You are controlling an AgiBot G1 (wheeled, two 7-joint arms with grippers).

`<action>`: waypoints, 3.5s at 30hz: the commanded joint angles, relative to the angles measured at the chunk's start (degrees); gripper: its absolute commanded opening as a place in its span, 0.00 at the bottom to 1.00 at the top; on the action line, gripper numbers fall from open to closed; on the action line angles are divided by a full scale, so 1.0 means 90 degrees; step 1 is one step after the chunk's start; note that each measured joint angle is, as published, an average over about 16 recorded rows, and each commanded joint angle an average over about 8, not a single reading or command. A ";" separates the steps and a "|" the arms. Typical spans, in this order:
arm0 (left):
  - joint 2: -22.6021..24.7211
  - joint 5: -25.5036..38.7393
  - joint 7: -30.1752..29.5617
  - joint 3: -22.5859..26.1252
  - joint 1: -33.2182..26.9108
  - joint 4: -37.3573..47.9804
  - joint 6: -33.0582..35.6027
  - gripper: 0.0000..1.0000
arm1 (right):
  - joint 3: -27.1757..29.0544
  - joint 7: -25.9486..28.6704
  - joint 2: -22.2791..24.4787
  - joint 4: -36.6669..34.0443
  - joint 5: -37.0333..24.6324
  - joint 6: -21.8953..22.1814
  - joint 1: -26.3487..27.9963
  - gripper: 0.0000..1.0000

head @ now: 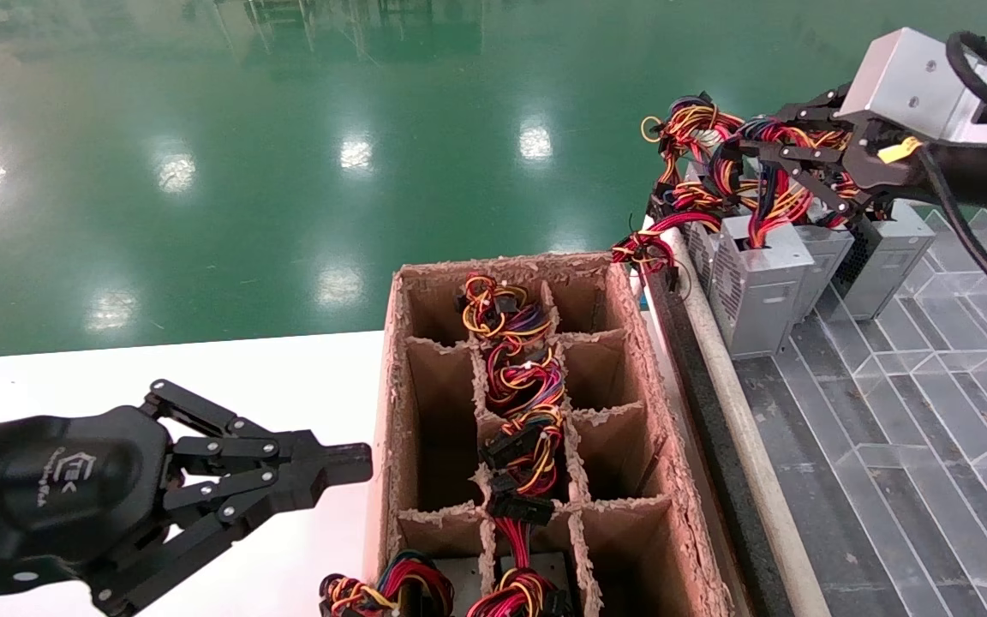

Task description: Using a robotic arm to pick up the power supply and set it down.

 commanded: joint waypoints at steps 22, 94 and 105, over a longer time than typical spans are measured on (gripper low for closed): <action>0.0000 0.0000 0.0000 0.0001 0.0000 0.0000 0.0000 0.00 | -0.0108 -0.0443 -0.0312 -0.0904 0.0038 0.0017 -0.0048 0.42; -0.0001 -0.0002 0.0001 0.0003 -0.0001 0.0000 -0.0001 1.00 | 0.1089 -0.0396 0.0161 -0.0244 0.4720 -0.1652 -0.2378 1.00; -0.0001 -0.0002 0.0002 0.0003 -0.0001 0.0000 -0.0001 1.00 | 0.1057 -0.0161 0.0210 0.0002 0.5275 -0.2025 -0.2865 1.00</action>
